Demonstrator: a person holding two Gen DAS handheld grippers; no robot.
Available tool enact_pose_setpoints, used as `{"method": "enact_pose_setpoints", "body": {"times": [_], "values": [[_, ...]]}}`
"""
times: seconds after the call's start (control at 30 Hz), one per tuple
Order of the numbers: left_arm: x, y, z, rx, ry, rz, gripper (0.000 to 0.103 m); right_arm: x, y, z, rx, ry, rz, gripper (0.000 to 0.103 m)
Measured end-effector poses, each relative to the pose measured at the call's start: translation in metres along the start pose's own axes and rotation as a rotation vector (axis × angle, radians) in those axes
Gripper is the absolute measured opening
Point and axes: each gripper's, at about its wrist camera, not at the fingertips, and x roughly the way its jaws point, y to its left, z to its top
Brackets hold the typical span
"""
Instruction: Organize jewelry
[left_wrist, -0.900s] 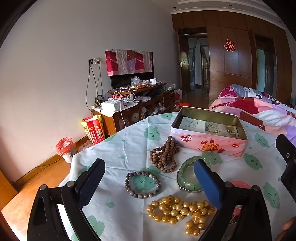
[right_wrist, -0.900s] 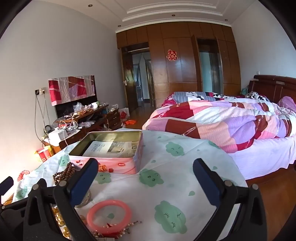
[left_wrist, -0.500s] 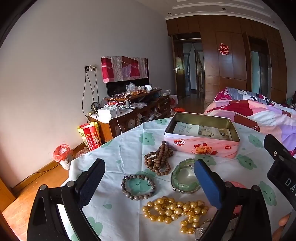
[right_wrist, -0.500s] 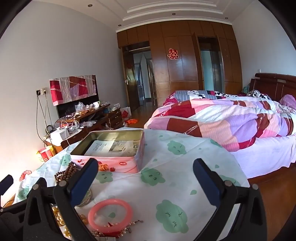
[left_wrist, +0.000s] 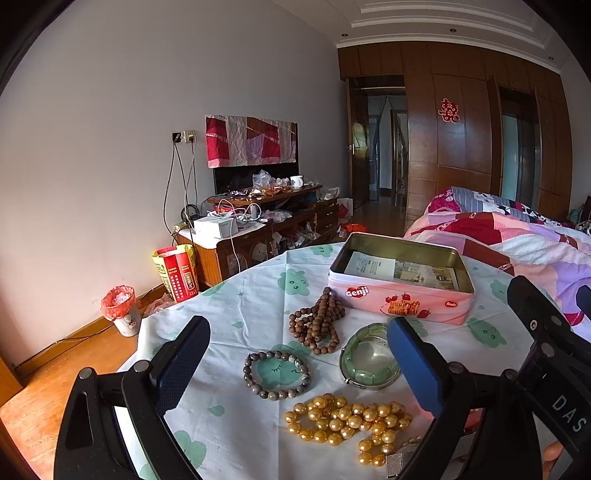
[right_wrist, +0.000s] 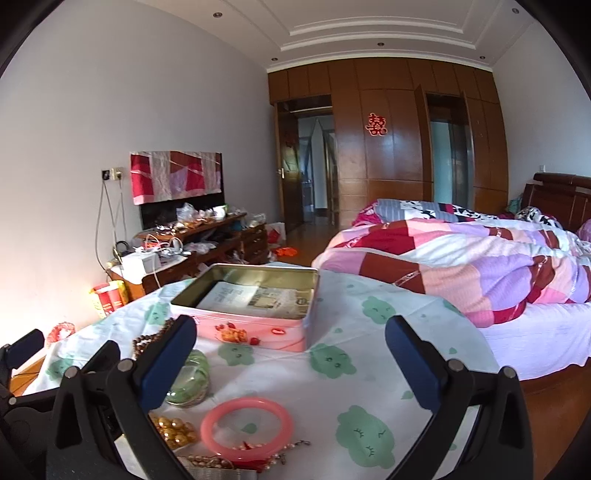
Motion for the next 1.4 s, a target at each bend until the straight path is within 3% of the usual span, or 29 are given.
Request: {"method": "enact_pose_setpoints", "body": {"times": [0.73, 1.4], "values": [[-0.015, 0.001, 0.000, -0.006, -0.066, -0.031, 0.097, -0.019, -0.009, 0.000, 0.058, -0.109, -0.005, 0.103], [-0.016, 0.000, 0.000, -0.001, -0.063, -0.036, 0.097, -0.021, -0.011, -0.001, 0.068, -0.114, -0.012, 0.103]]}}
